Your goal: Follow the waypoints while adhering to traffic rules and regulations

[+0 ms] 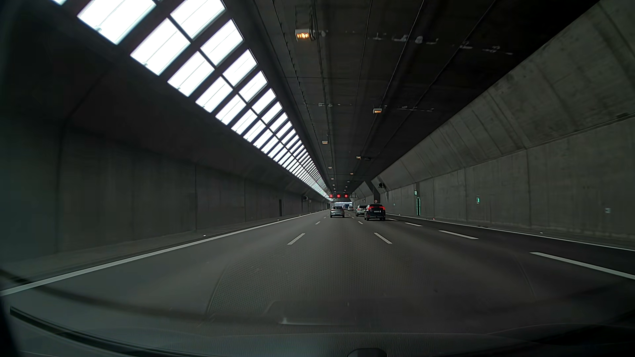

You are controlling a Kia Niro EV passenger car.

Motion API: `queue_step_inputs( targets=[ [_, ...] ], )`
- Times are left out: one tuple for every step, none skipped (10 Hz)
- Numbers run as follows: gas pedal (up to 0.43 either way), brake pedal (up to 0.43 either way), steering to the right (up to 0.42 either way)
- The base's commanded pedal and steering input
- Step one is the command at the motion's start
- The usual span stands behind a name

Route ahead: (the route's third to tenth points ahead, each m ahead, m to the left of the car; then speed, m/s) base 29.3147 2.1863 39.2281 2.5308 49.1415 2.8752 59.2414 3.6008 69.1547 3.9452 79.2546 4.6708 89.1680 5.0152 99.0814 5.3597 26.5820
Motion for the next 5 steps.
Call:
queue_step_inputs(
  targets=[
    [0.059,0.0,-0.001],
    [0.059,0.0,-0.001],
    [0.059,0.0,-0.001],
    [0.059,0.0,-0.001],
    [0.059,0.0,-0.001]
  ],
)
